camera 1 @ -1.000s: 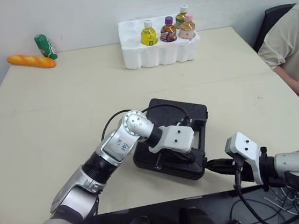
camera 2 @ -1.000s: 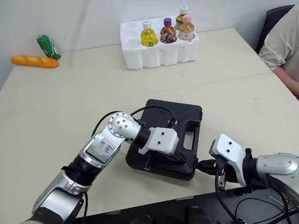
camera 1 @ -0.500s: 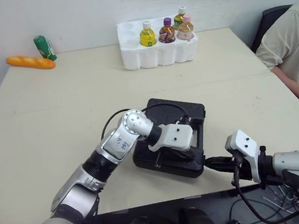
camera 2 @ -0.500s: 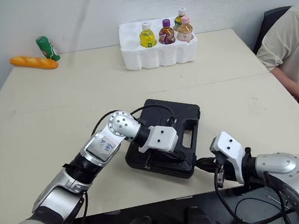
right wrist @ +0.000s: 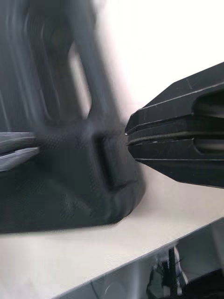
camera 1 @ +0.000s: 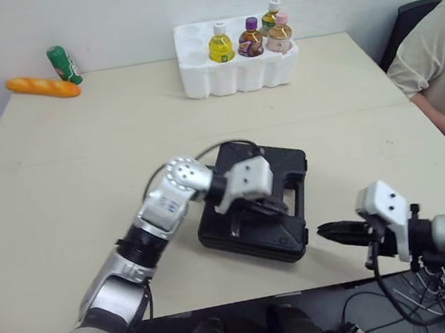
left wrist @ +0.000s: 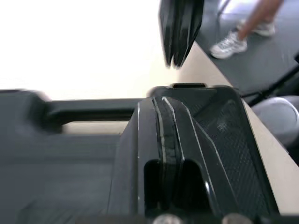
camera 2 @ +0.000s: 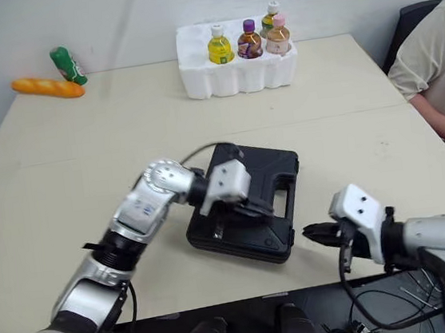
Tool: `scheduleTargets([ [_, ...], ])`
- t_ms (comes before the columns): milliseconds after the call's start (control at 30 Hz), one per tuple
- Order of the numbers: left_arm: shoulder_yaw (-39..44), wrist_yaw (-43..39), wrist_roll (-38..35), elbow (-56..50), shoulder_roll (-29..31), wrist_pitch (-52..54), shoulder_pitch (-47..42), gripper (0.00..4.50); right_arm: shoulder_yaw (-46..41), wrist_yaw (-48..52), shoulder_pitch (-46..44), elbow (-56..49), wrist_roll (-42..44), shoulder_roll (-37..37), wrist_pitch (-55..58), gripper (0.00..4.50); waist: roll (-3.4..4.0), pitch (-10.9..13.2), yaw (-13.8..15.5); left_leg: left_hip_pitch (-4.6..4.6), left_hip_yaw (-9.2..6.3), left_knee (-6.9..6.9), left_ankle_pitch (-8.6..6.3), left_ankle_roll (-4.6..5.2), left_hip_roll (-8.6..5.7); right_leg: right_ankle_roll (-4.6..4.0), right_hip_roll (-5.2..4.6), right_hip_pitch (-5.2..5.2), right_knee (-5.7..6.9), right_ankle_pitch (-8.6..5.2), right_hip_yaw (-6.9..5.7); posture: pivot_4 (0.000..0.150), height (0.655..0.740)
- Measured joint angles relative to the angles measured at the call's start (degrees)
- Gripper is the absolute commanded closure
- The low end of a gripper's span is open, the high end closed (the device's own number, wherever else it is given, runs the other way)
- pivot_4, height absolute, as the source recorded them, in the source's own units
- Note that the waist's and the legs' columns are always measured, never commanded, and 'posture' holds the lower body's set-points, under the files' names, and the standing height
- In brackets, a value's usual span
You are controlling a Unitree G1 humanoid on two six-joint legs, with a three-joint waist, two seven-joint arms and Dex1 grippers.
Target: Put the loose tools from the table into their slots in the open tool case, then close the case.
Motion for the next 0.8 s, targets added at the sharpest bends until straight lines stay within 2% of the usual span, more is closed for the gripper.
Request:
scheduleTargets([
  [133,8.2,-1.9,-6.1,-4.4,9.6,7.9,2.1,3.07,-11.4,5.4,2.2,1.7,4.6,-3.6,2.1,3.03,0.05,0.0,-0.1,0.03,0.01,-0.28,0.03,-0.05,0.06,-0.07,0.05,-0.07,-0.07,-0.04,-0.01,0.15,0.7374],
  [200,12.3,-4.6,-10.0,-6.6,16.4,11.6,7.3,2.09,-17.6,8.8,2.6,3.6,8.1,-5.1,4.1,1.94,0.14,0.1,-0.4,0.04,0.09,-0.47,0.04,-0.03,0.06,-0.08,0.03,-0.14,-0.1,-0.05,0.07,0.15,0.7374],
  [300,17.4,-6.1,-13.8,-8.2,22.2,14.8,12.0,0.79,-24.1,12.0,1.8,7.7,10.6,-7.5,5.6,0.47,0.09,0.2,-0.1,0.03,0.07,-0.54,0.05,-0.03,0.06,-0.1,-0.02,-0.15,-0.14,-0.05,0.04,0.15,0.7374],
  [333,18.7,-6.2,-14.4,-8.5,23.9,15.2,12.8,0.17,-25.2,12.6,1.2,9.0,10.8,-8.3,5.8,0.0,0.08,0.2,0.0,0.03,0.07,-0.56,0.04,-0.03,0.06,-0.11,-0.04,-0.15,-0.13,-0.05,0.03,0.15,0.7374],
  [367,20.6,-6.3,-14.9,-8.8,26.3,15.7,14.0,0.02,-26.7,13.4,0.8,10.9,11.0,-9.4,6.2,0.0,0.08,0.2,0.2,0.03,0.07,-0.61,0.05,-0.03,0.05,-0.12,-0.07,-0.15,-0.17,-0.06,0.02,0.15,0.7374],
  [533,30.8,-7.9,-21.6,-9.2,34.9,22.3,17.3,0.02,-30.7,17.7,-0.8,18.2,10.0,-14.3,5.9,0.0,0.12,0.2,0.0,0.02,0.07,-0.77,0.05,-0.02,0.05,-0.17,-0.09,-0.21,-0.24,-0.08,0.01,0.15,0.7374],
  [633,39.0,-7.4,-23.0,-2.7,40.4,23.0,18.2,0.02,-30.8,20.3,-2.7,24.4,7.8,-17.6,3.4,0.0,0.18,0.3,-0.4,0.01,0.09,-0.86,0.06,-0.05,0.05,-0.22,-0.09,-0.28,-0.24,-0.11,0.0,0.15,0.7374],
  [800,45.7,-6.5,-23.0,1.7,43.1,20.9,21.5,0.02,-28.6,21.7,-6.2,29.7,5.0,-19.0,-1.1,0.0,0.23,0.3,-1.4,0.01,0.11,-0.9,0.07,-0.08,0.05,-0.23,-0.12,-0.29,-0.23,-0.11,0.02,0.15,0.7374],
])
